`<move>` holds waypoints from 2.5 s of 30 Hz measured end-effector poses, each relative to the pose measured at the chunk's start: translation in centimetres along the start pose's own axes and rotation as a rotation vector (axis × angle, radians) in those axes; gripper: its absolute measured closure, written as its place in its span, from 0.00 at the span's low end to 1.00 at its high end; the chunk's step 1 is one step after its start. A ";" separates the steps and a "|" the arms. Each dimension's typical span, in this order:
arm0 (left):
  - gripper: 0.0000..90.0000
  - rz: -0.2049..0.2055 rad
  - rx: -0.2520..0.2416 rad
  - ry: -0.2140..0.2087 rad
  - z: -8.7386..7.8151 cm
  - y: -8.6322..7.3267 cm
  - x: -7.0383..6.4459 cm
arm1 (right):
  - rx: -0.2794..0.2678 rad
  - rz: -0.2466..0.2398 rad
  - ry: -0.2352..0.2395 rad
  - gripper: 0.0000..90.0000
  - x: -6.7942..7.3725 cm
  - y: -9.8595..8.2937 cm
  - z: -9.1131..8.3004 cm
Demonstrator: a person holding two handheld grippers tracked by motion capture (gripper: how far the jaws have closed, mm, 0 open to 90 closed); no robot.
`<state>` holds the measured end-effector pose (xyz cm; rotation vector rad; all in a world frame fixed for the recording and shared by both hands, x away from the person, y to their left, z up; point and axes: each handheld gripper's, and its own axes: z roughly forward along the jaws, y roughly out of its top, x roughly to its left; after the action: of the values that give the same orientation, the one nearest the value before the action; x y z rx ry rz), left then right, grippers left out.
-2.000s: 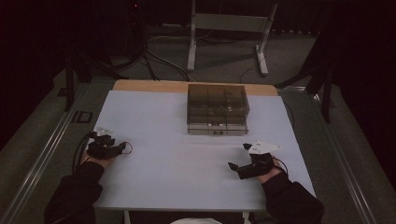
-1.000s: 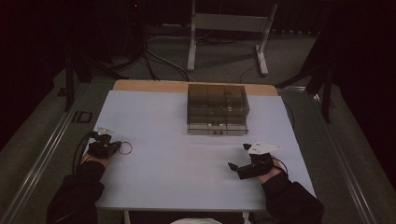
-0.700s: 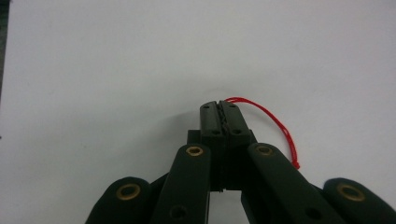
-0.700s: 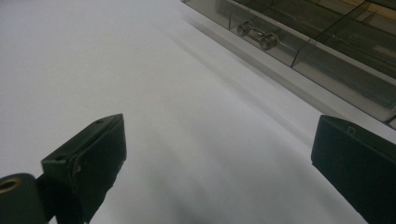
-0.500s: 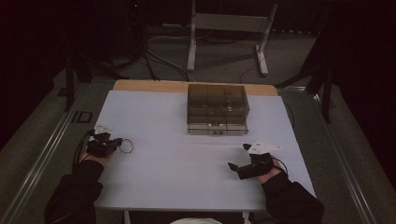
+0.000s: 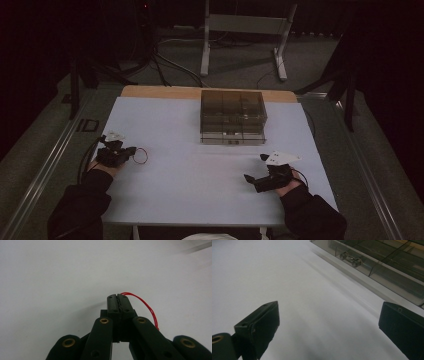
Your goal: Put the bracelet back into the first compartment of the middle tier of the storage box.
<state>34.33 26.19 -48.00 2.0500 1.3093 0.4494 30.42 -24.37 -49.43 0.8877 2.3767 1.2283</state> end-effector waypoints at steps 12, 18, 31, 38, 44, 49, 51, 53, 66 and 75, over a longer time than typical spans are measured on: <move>1.00 0.041 -0.005 -0.054 0.1 1.0 -1.4 | -0.001 0.003 0.001 0.04 0.0 0.0 0.0; 1.00 0.049 -0.009 -0.081 0.3 1.6 -2.0 | -0.001 0.002 0.003 0.04 0.0 0.0 0.0; 1.00 0.079 -0.020 -0.126 0.6 2.6 -3.3 | -0.001 0.001 0.004 0.04 0.0 0.0 0.0; 1.00 0.103 -0.023 -0.150 0.7 3.3 -4.1 | -0.001 0.000 0.005 0.04 0.0 0.0 0.0; 1.00 0.107 -0.029 -0.172 0.9 3.9 -4.7 | -0.001 0.000 0.007 0.04 0.1 0.0 0.0; 1.00 0.125 -0.036 -0.194 1.0 4.6 -5.5 | -0.002 -0.002 0.007 0.04 0.0 0.0 -0.1; 1.00 0.132 -0.040 -0.199 1.1 4.8 -5.8 | -0.002 -0.002 0.008 0.04 0.0 0.0 -0.1; 1.00 0.141 -0.044 -0.215 1.2 5.1 -6.1 | -0.003 -0.002 0.010 0.04 0.0 0.0 -0.1; 1.00 0.197 -0.065 -0.276 1.9 7.6 -8.3 | -0.006 -0.002 0.010 0.04 0.0 0.1 -0.1; 1.00 0.209 -0.075 -0.315 3.0 8.7 -9.4 | -0.007 -0.002 0.009 0.04 0.1 0.1 -0.2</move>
<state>37.76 14.32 -43.66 2.1016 0.8851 0.2487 30.29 -24.39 -49.27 0.8798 2.3777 1.2422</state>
